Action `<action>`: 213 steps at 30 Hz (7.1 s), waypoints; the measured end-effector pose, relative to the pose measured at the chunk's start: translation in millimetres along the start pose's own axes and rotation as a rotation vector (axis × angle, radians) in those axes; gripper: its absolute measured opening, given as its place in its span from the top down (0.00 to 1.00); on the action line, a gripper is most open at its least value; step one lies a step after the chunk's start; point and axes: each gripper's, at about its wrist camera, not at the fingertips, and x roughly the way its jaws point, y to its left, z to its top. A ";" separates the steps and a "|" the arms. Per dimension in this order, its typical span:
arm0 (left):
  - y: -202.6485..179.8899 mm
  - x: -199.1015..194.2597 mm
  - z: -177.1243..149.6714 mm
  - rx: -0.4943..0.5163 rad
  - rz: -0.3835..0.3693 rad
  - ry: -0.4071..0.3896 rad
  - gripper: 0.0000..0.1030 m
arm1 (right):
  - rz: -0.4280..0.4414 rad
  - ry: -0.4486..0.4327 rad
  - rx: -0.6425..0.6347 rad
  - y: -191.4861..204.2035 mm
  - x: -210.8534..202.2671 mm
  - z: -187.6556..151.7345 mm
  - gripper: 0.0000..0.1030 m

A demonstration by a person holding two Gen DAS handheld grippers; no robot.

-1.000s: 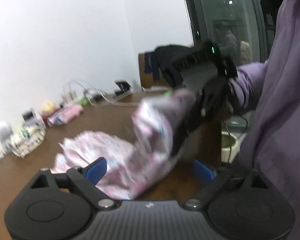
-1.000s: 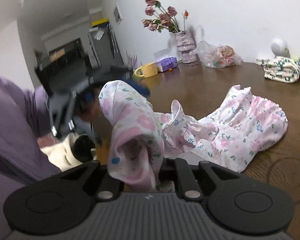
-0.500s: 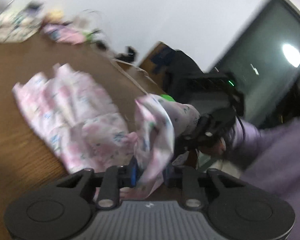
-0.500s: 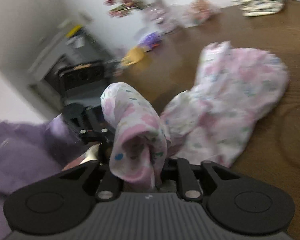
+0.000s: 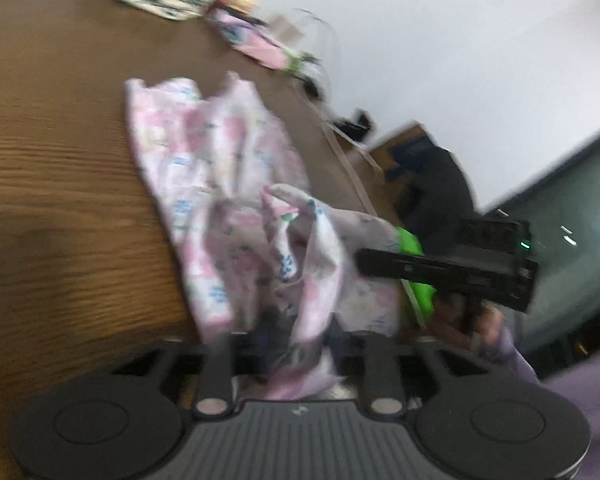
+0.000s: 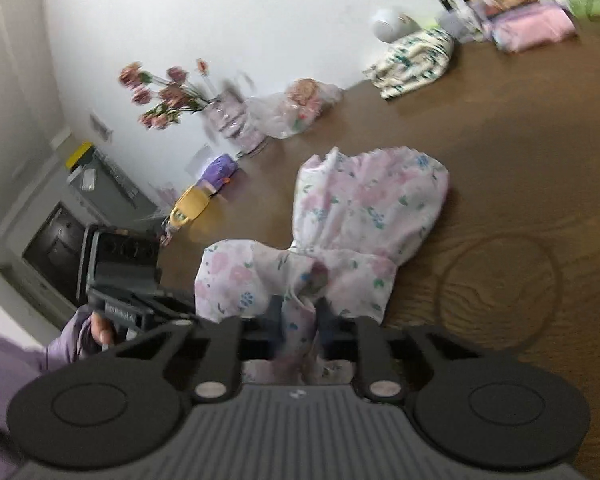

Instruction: Fold clothes

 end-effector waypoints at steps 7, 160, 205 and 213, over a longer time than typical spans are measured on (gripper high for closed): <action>-27.3 -28.1 8.9 0.065 0.129 -0.203 0.38 | -0.036 0.048 0.038 5.8 12.5 17.0 0.87; -99.7 44.1 -75.0 1.201 0.365 -0.073 0.08 | 0.078 0.095 -0.252 57.5 -31.0 -29.4 0.83; -24.7 -15.6 12.6 0.060 0.291 -0.247 0.21 | 0.101 0.024 0.329 -32.2 22.2 -7.6 0.38; -23.5 1.8 13.3 0.038 0.363 -0.245 0.22 | -0.339 -0.147 -0.022 36.1 -17.6 -20.1 0.23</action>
